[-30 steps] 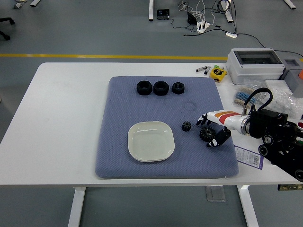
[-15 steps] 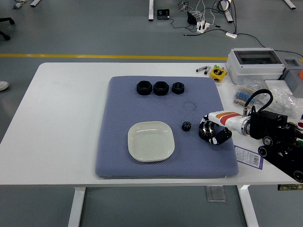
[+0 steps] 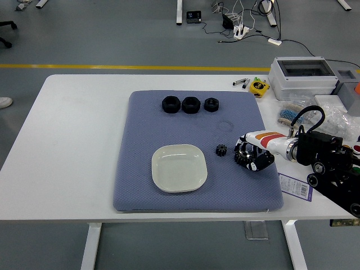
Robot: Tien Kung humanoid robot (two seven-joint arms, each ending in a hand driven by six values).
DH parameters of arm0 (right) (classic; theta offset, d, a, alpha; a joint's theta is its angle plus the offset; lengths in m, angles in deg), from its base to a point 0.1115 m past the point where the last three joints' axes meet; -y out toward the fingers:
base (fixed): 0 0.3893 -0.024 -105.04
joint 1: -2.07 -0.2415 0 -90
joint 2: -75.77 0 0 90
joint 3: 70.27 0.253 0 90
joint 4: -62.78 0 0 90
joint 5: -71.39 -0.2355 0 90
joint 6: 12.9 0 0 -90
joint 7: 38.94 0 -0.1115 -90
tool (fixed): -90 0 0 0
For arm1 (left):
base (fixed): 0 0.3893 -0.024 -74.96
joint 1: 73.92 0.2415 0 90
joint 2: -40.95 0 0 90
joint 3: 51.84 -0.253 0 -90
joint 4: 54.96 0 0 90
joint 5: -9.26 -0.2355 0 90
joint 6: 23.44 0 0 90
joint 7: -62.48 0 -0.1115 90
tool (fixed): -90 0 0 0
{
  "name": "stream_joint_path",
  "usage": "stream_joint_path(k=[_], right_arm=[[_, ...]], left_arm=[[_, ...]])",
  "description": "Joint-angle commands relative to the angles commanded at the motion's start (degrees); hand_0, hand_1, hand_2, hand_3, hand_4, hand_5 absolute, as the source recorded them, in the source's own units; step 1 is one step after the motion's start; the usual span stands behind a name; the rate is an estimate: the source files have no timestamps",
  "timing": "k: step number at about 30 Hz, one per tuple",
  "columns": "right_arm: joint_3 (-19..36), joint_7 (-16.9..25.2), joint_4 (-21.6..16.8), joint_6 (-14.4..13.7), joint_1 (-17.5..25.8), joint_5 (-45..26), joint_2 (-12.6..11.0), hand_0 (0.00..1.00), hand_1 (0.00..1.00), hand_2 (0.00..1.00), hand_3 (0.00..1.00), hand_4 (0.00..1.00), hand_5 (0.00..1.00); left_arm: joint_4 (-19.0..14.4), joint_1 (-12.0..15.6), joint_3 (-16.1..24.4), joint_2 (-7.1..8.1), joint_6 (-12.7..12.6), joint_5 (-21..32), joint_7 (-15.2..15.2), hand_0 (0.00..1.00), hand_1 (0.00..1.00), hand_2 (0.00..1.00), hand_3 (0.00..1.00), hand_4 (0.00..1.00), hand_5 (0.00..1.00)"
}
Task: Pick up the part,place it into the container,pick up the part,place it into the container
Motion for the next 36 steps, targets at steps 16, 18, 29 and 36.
stream_joint_path(k=[16, 18, 29, 36], right_arm=[[-1.8, -3.4, -15.2, -3.9, -1.6, 7.4, 0.1, 0.440, 0.391, 0.432, 0.427, 0.326, 0.002], [-2.9, -3.8, -16.2, -4.0, -2.4, 7.8, 0.8, 0.447, 0.406, 0.455, 0.442, 0.367, 0.002], [-9.5, -7.6, -12.9, -3.6, -6.6, 7.9, 10.1, 0.496, 0.503, 0.669, 0.741, 0.858, 0.179], [-11.2, -9.6, -8.8, -3.2, -7.8, 8.6, 14.8, 0.528, 0.612, 0.773, 0.930, 0.983, 0.257]], left_arm=[[0.0, 0.2, 0.1, 0.10, 0.1, 0.1, 0.0, 0.710, 0.619, 0.641, 0.565, 0.618, 0.691], [0.0, 0.1, 0.2, 0.11, 0.1, 0.1, 0.0, 0.711, 0.617, 0.640, 0.565, 0.618, 0.691], [0.0, -0.3, 1.0, 0.16, -0.1, -0.2, 0.0, 0.711, 0.613, 0.639, 0.565, 0.617, 0.689], [0.0, -0.5, 0.8, 0.27, -0.1, 0.0, 0.0, 0.711, 0.609, 0.640, 0.565, 0.617, 0.689]])
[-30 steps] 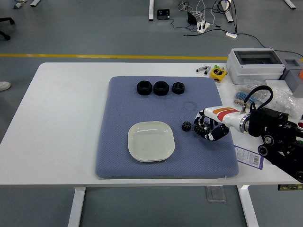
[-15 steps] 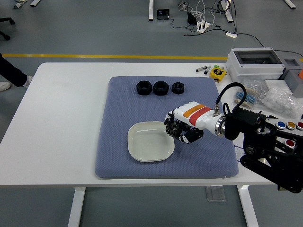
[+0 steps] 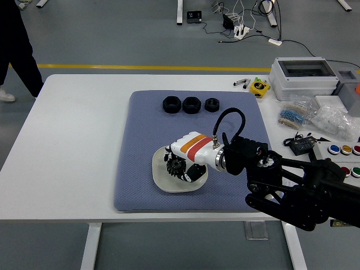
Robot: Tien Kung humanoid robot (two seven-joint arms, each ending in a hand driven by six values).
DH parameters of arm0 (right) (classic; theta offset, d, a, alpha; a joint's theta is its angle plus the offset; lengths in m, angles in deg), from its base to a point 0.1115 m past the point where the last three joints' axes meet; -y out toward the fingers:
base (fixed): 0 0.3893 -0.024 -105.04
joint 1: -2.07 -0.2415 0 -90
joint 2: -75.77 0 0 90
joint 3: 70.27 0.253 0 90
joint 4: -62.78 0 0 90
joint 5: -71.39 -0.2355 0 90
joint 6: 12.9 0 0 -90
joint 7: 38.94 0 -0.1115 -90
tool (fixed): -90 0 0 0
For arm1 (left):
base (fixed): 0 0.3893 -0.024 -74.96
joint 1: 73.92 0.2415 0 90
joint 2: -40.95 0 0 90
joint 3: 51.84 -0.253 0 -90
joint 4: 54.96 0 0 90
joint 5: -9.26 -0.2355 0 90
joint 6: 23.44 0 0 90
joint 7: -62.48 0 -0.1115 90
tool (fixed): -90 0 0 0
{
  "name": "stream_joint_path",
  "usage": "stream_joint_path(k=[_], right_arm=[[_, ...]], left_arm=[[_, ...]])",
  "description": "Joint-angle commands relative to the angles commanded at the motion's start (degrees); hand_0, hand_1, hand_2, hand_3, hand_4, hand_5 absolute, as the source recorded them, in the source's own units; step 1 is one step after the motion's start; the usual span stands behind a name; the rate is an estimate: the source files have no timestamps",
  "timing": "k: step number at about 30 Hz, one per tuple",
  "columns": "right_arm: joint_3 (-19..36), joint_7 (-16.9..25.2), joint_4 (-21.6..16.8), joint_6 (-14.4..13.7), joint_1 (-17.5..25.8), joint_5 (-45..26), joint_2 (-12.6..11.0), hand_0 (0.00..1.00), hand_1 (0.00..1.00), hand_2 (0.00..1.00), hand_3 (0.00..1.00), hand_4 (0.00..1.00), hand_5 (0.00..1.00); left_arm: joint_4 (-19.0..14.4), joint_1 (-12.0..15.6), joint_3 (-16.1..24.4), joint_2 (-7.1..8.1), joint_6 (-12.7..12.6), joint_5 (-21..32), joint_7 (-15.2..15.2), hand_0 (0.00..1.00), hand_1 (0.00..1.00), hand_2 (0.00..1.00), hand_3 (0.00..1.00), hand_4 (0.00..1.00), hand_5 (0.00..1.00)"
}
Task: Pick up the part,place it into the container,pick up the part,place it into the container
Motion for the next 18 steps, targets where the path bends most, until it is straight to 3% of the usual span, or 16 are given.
stream_joint_path(k=[8, 14, 18], right_arm=[[0.6, 0.1, -0.1, 0.2, -0.1, -0.2, -0.1, 0.537, 0.620, 0.793, 0.952, 0.998, 0.292], [4.2, 0.3, -2.0, -0.2, 0.2, -0.1, -2.1, 0.540, 0.621, 0.795, 0.932, 0.998, 0.309], [6.5, -0.1, -0.7, -0.2, 0.1, -0.6, -3.3, 0.526, 0.620, 0.779, 0.904, 0.998, 0.305]], left_arm=[[0.0, 0.0, 0.1, 0.10, 0.0, -0.2, 0.0, 0.711, 0.608, 0.640, 0.565, 0.617, 0.690], [0.0, 0.0, 0.4, 0.07, 0.0, -0.5, -0.1, 0.711, 0.606, 0.640, 0.565, 0.617, 0.691], [0.0, 0.0, 0.4, 0.07, 0.0, -0.3, -0.1, 0.711, 0.606, 0.640, 0.564, 0.617, 0.691]])
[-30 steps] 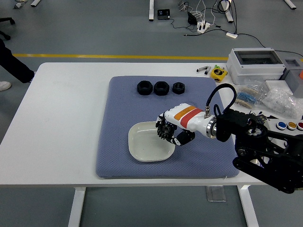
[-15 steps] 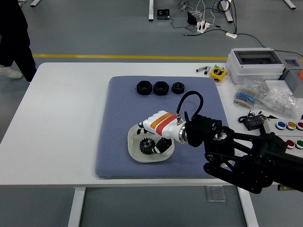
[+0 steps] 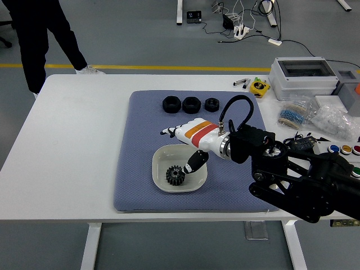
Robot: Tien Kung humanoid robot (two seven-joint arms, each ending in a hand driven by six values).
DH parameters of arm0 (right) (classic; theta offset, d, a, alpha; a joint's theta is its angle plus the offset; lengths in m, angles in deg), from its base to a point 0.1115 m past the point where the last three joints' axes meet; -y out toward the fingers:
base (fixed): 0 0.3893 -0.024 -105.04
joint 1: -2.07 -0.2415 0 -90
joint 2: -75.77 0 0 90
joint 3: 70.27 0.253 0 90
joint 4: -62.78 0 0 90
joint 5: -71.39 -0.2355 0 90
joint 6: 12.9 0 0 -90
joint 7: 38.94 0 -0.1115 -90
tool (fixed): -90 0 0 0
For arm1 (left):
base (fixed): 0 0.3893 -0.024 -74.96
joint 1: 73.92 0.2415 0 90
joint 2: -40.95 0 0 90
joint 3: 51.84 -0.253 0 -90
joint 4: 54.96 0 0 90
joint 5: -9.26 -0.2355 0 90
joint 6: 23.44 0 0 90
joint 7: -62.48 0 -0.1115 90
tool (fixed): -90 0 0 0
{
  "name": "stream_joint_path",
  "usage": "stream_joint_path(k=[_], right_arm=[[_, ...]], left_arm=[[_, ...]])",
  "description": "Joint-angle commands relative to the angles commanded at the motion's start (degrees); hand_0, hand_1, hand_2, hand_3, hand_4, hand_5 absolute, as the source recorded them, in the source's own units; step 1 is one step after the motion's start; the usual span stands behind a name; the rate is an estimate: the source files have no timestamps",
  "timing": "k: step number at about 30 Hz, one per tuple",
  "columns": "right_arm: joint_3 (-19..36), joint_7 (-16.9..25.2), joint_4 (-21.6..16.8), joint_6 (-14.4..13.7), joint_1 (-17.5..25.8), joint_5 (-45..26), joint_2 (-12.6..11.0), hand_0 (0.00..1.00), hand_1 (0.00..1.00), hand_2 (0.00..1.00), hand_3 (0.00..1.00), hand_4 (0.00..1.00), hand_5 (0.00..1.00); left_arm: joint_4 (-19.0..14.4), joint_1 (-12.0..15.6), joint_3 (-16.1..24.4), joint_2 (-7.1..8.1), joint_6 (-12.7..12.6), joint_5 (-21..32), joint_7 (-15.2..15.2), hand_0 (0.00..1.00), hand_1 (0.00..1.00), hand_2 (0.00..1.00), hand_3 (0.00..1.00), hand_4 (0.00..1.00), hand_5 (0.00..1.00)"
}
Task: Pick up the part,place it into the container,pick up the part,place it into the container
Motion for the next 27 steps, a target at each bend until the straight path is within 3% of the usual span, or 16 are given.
stream_joint_path(k=[4, 5, 6, 15, 27], right_arm=[[1.0, 0.2, 3.4, -0.4, -0.1, -0.5, -0.6, 0.526, 0.620, 0.779, 0.904, 0.998, 0.305], [1.1, 0.4, 4.6, -0.4, -0.2, -0.6, -0.7, 0.512, 0.610, 0.740, 0.828, 0.980, 0.292], [1.0, 0.5, 5.3, -0.4, -0.2, -0.8, -0.8, 0.512, 0.610, 0.740, 0.828, 0.980, 0.292], [-4.9, 1.6, 14.6, 0.0, -2.1, -2.3, 0.3, 0.506, 0.609, 0.735, 0.816, 0.961, 0.285], [-6.7, 4.4, 20.7, -2.3, -0.4, -4.3, 1.6, 0.497, 0.587, 0.712, 0.777, 0.919, 0.281]], left_arm=[[0.0, 0.0, 0.0, -0.02, 0.0, 0.1, 0.0, 0.711, 0.606, 0.640, 0.564, 0.617, 0.691], [0.0, 0.0, 0.0, -0.03, 0.0, 0.2, 0.0, 0.711, 0.604, 0.639, 0.564, 0.617, 0.691], [0.0, 0.0, 0.0, -0.04, 0.0, 0.2, 0.0, 0.711, 0.604, 0.639, 0.564, 0.617, 0.691], [0.0, 0.0, -0.5, -0.25, -0.1, 0.6, 0.0, 0.711, 0.604, 0.639, 0.564, 0.616, 0.689], [0.0, 0.0, -1.1, -0.45, 0.1, 1.0, 0.0, 0.711, 0.611, 0.641, 0.564, 0.617, 0.691]])
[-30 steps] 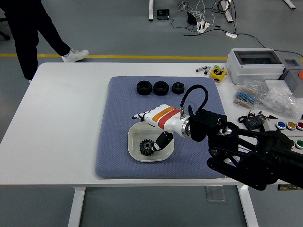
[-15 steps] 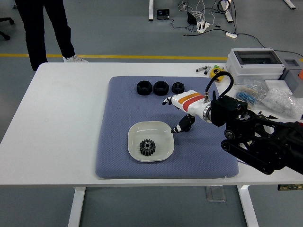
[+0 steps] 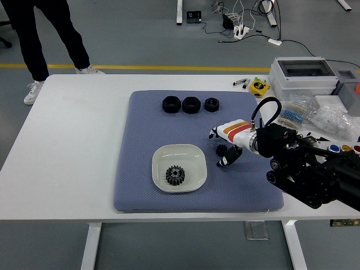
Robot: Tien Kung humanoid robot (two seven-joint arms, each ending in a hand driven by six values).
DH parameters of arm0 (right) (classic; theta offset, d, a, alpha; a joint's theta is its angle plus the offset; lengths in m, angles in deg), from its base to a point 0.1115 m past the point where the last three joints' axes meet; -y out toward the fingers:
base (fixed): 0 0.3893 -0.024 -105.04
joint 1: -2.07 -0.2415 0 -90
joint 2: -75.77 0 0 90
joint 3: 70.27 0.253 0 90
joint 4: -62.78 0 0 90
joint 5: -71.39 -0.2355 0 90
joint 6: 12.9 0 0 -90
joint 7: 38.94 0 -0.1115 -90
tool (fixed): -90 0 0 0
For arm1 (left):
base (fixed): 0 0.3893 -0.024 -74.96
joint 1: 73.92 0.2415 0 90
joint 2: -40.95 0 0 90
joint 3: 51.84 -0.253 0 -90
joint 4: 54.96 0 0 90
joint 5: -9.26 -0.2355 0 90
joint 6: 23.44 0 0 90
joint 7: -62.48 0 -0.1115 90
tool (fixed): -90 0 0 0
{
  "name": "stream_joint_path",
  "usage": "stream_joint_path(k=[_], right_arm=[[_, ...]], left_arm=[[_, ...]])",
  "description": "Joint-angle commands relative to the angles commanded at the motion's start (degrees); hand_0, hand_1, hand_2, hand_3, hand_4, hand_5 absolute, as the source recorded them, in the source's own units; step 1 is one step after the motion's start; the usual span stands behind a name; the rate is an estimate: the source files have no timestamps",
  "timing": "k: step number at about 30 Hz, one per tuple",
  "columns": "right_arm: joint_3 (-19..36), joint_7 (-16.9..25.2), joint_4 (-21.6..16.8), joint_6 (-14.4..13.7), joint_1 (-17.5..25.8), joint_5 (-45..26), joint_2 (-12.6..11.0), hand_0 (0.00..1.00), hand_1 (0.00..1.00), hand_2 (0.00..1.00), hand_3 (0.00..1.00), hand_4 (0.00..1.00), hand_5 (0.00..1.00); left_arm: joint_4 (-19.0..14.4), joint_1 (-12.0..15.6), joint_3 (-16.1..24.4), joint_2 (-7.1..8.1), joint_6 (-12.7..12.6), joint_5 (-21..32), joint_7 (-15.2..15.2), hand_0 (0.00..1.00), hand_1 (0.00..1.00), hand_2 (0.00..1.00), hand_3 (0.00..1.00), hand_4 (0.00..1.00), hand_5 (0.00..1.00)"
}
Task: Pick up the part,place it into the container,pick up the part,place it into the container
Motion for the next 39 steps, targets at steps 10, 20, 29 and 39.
stream_joint_path(k=[10, 20, 29, 39], right_arm=[[-0.6, 1.0, 1.7, -0.7, 0.8, -0.9, -0.2, 0.431, 0.488, 0.540, 0.526, 0.710, 0.249], [-0.7, 1.6, 2.5, -1.3, 1.1, -1.2, -0.9, 0.372, 0.431, 0.481, 0.468, 0.652, 0.258], [0.1, 2.4, 0.9, -1.9, 1.1, -0.6, -2.1, 0.320, 0.403, 0.458, 0.453, 0.631, 0.261], [2.2, 1.4, -6.0, -1.8, -0.2, 1.6, -4.1, 0.302, 0.394, 0.452, 0.452, 0.644, 0.280]], left_arm=[[0.0, 0.3, 0.0, -0.08, 0.0, -0.2, -0.1, 0.711, 0.614, 0.642, 0.564, 0.616, 0.691], [0.0, 0.5, -0.1, -0.10, 0.1, -0.5, -0.2, 0.710, 0.621, 0.640, 0.564, 0.615, 0.693], [0.0, 0.5, -0.1, -0.08, 0.1, -0.3, -0.1, 0.710, 0.622, 0.641, 0.564, 0.615, 0.693], [0.0, 0.4, 0.0, 0.07, 0.2, -0.5, -0.1, 0.709, 0.622, 0.640, 0.564, 0.615, 0.694]])
